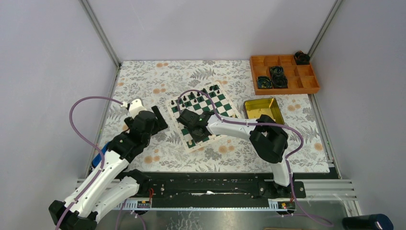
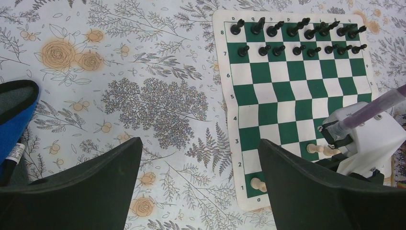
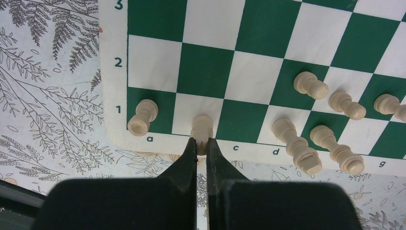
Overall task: Set up the chess pieces on the board
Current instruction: Place the chess piece on the chessboard.
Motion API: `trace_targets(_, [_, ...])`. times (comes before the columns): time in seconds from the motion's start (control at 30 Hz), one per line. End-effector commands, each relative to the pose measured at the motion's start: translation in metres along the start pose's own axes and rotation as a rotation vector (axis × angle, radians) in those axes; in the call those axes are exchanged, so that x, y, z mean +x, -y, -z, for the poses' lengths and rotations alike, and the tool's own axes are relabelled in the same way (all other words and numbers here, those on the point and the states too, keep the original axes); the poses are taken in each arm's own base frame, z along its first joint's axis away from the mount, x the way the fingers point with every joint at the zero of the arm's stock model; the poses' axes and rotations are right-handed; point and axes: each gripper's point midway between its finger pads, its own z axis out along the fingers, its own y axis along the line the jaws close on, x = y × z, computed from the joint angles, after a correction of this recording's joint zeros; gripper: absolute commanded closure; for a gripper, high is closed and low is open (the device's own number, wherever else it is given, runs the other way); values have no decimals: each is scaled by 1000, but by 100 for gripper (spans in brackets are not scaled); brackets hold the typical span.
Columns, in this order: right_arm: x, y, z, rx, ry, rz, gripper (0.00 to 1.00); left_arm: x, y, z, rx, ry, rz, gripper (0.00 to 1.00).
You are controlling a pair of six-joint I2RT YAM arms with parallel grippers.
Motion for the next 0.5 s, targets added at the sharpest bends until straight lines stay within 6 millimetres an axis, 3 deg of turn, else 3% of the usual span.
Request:
trace_targets(0.0, [-27, -6, 21, -45, 82, -12, 100, 1, 0, -1, -6, 9, 1, 1])
trace_targets(0.47, [-26, -11, 16, -63, 63, -11, 100, 1, 0, -3, -12, 5, -6, 1])
